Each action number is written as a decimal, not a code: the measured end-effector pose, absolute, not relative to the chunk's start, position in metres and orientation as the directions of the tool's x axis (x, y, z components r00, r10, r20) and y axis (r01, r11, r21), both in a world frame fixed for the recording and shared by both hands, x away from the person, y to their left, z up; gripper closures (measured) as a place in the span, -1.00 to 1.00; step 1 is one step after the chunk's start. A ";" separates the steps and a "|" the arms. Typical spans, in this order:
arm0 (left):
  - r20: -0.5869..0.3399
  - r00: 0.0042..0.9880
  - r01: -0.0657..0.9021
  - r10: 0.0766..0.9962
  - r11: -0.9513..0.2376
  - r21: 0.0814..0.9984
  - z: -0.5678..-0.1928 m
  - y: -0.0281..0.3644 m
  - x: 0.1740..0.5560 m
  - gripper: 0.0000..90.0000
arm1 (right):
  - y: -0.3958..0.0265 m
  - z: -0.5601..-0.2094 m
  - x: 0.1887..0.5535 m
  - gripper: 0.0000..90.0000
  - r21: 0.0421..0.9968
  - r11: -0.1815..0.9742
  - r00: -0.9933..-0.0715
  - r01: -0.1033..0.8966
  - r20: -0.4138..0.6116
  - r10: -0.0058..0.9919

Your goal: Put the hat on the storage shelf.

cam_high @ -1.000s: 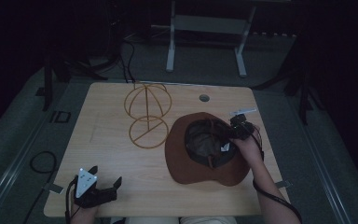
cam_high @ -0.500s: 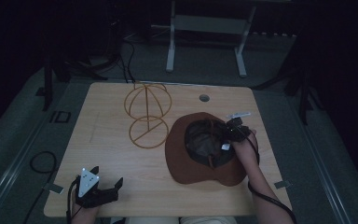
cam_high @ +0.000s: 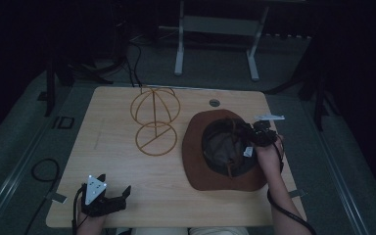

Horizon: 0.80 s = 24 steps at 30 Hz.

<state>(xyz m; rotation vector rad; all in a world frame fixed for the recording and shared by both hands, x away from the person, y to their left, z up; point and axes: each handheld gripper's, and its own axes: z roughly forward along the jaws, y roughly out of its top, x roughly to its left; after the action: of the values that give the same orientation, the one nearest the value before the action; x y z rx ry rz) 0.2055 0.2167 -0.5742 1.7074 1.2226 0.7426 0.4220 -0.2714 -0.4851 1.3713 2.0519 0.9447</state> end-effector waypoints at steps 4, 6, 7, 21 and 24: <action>-0.018 0.341 0.419 0.940 -0.135 0.898 -0.570 0.212 0.207 -0.95 | -0.280 -0.463 0.409 0.88 0.807 0.230 -0.369 0.544 -0.016 0.929; -0.012 0.359 0.430 0.933 -0.154 0.889 -0.569 0.208 0.208 -0.95 | -0.284 -0.455 0.404 0.88 0.818 0.223 -0.364 0.530 -0.018 0.931; -0.003 0.364 0.436 0.931 -0.167 0.884 -0.569 0.206 0.209 -0.95 | -0.286 -0.451 0.402 0.88 0.823 0.210 -0.360 0.527 -0.007 0.933; -0.030 0.448 0.419 0.894 -0.180 0.890 -0.540 0.169 0.224 -0.91 | -0.312 -0.423 0.376 0.87 0.873 0.134 -0.329 0.469 0.032 0.944; -0.008 0.467 0.408 0.884 -0.208 0.889 -0.533 0.156 0.229 -0.87 | -0.316 -0.425 0.374 0.87 0.871 0.126 -0.323 0.475 0.039 0.946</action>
<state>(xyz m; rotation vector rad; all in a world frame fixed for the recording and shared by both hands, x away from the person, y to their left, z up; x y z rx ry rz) 0.2292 0.1562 -0.5331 1.8074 1.0957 0.6580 0.3743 -0.3155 -0.4254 1.3678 1.8671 1.1270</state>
